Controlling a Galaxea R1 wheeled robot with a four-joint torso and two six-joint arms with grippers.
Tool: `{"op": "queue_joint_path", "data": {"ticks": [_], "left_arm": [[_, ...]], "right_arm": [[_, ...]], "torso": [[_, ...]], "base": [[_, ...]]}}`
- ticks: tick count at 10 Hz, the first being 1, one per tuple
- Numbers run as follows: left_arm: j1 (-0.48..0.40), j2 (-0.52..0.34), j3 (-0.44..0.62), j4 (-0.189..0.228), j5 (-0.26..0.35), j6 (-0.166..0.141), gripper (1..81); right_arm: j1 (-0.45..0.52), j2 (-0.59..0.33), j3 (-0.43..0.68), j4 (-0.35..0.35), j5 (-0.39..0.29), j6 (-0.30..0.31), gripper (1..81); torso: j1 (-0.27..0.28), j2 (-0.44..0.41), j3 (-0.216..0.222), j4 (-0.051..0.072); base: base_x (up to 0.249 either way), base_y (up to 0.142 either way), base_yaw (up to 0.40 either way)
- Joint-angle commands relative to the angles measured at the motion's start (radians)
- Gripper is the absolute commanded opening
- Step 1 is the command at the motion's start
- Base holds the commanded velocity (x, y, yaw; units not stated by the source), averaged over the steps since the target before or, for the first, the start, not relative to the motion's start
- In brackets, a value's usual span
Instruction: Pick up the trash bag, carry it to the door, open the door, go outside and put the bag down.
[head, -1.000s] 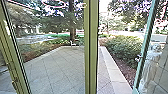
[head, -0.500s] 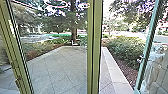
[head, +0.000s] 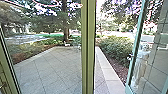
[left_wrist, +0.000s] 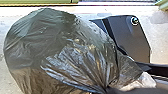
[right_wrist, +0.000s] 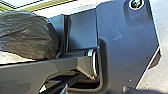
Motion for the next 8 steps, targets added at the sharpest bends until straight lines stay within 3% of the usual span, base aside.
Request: {"op": "queue_joint_path", "data": {"ticks": [1,4,8], "left_arm": [[-0.066,-0.003,0.002,0.005,0.055,0.007,1.0],[-0.066,-0.004,0.001,-0.002,0.053,0.007,1.0],[-0.067,-0.006,0.002,-0.005,0.053,0.007,1.0]], "right_arm": [[0.044,0.019,0.013,-0.002,-0.047,-0.004,81.1],[0.043,0.025,0.013,-0.004,-0.047,-0.008,81.1],[0.040,0.025,0.008,-0.005,-0.049,-0.013,81.1]], "torso": [[0.000,0.000,0.000,0.000],[0.000,0.000,0.000,0.000],[0.000,0.000,0.000,0.000]], "base": [[0.000,0.000,-0.252],[0.000,0.000,-0.209],[0.000,0.000,0.000]]}}
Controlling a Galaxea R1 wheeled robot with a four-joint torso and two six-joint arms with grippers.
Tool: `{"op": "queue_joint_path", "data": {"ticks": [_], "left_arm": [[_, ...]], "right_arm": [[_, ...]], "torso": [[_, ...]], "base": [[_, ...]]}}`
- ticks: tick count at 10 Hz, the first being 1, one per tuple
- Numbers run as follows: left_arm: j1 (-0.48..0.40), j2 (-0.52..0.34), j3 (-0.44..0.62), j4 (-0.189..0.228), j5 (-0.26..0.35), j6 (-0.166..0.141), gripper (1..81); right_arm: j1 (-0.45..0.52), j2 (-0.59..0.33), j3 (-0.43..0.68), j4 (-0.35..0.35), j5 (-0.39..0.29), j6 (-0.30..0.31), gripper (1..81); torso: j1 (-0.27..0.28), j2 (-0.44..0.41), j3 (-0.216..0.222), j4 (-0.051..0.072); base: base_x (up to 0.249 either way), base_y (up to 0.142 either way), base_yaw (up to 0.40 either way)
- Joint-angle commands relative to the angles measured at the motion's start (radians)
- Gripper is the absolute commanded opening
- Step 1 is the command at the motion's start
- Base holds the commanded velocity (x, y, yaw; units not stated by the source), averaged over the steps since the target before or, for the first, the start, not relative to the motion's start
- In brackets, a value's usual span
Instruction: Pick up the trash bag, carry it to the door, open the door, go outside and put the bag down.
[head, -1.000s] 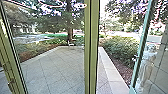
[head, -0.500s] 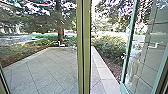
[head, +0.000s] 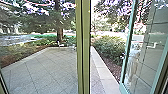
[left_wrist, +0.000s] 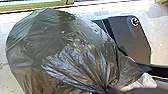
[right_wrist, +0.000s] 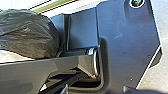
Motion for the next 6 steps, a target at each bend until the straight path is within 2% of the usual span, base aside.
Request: {"op": "queue_joint_path", "data": {"ticks": [1,4,6], "left_arm": [[-0.065,-0.003,0.002,-0.003,0.055,0.008,1.0],[-0.064,-0.003,0.001,0.003,0.050,0.008,1.0],[-0.064,-0.003,0.001,0.004,0.047,0.008,1.0]], "right_arm": [[0.041,0.019,0.010,-0.013,-0.047,-0.012,81.1],[0.040,0.022,0.014,-0.008,-0.048,-0.012,81.1],[0.035,0.027,0.010,-0.008,-0.048,-0.012,81.1]], "torso": [[0.000,0.000,0.000,0.000],[0.000,0.000,0.000,0.000],[0.000,0.000,0.000,0.000]], "base": [[0.000,0.000,0.000],[0.000,0.000,0.000],[0.000,-0.068,0.000]]}}
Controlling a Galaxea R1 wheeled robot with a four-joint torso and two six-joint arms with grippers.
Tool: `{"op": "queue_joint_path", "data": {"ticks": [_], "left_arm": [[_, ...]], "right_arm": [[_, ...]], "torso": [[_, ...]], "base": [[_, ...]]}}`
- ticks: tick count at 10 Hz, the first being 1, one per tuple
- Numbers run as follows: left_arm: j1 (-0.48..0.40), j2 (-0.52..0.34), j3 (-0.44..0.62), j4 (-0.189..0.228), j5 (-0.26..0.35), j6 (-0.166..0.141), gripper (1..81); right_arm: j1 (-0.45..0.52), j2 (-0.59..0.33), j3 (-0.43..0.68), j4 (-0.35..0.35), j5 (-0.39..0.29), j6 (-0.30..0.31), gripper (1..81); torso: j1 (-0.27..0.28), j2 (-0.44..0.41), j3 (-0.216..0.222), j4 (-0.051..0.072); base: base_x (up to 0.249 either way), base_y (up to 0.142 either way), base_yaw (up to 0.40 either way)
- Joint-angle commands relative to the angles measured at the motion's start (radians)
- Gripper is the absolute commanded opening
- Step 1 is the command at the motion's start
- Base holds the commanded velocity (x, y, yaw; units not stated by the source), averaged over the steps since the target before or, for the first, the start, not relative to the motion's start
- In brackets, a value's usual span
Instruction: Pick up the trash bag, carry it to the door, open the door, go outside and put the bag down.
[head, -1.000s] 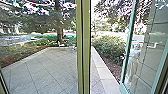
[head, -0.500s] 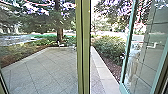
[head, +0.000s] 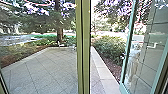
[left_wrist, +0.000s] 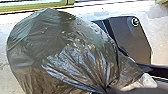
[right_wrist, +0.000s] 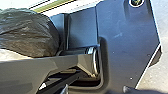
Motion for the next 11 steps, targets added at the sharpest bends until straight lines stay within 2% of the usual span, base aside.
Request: {"op": "queue_joint_path", "data": {"ticks": [1,6,11], "left_arm": [[-0.065,-0.003,0.002,0.004,0.051,0.008,1.0],[-0.065,-0.002,0.002,0.005,0.051,0.010,1.0],[-0.064,0.000,0.002,0.005,0.051,0.010,1.0]], "right_arm": [[0.040,0.026,0.011,-0.008,-0.051,-0.011,81.1],[0.034,0.030,0.011,-0.013,-0.047,-0.011,81.1],[0.027,0.034,0.013,-0.014,-0.051,-0.011,81.1]], "torso": [[0.000,0.000,0.000,0.000],[0.000,0.000,0.000,0.000],[-0.001,0.000,0.000,0.000]], "base": [[0.000,-0.076,0.000],[0.000,-0.084,0.000],[0.000,-0.113,0.000]]}}
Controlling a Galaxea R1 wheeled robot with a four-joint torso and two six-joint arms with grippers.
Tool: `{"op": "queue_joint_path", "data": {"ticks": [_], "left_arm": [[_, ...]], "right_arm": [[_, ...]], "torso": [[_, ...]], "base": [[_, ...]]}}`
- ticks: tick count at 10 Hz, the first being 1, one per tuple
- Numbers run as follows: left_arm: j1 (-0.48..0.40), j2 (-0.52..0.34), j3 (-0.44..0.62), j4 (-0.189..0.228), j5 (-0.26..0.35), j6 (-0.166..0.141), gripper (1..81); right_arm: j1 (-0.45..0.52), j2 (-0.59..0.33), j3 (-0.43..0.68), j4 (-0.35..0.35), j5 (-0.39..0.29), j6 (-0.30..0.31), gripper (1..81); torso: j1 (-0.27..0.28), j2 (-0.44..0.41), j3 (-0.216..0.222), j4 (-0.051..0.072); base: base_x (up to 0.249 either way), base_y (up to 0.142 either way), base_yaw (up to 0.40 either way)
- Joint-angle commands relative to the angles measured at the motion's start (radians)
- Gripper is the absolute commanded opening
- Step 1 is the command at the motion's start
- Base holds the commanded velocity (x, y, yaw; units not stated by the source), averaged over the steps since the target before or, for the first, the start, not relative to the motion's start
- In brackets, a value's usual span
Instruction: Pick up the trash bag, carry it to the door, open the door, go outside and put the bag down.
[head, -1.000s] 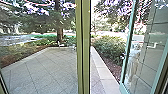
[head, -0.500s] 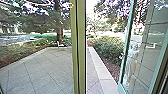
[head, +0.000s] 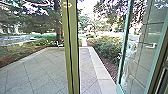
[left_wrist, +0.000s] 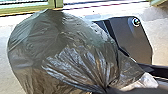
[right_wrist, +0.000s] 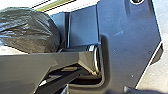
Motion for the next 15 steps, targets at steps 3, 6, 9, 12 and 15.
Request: {"op": "queue_joint_path", "data": {"ticks": [3,6,9,12,15], "left_arm": [[-0.066,0.001,0.004,0.007,0.057,0.009,1.0],[-0.068,0.001,0.004,0.007,0.057,0.009,1.0],[-0.066,0.001,0.004,0.007,0.057,0.009,1.0],[-0.068,-0.001,0.004,0.007,0.057,0.009,1.0],[-0.066,-0.001,0.004,0.005,0.057,0.009,1.0]], "right_arm": [[0.036,0.026,0.024,-0.014,-0.056,-0.011,81.1],[0.035,0.026,0.024,-0.015,-0.054,-0.011,81.1],[0.035,0.026,0.024,-0.015,-0.054,-0.011,81.1],[0.035,0.026,0.024,-0.009,-0.054,-0.011,81.1],[0.035,0.026,0.023,-0.008,-0.056,-0.010,81.1]], "torso": [[0.000,0.000,0.000,0.000],[0.000,0.000,-0.018,0.000],[0.000,0.000,-0.058,0.084],[0.000,0.000,-0.057,0.019],[0.000,0.000,-0.057,0.024]], "base": [[0.000,-0.129,0.000],[0.000,-0.134,0.000],[0.000,-0.134,0.000],[0.000,-0.134,0.000],[0.000,-0.134,0.000]]}}
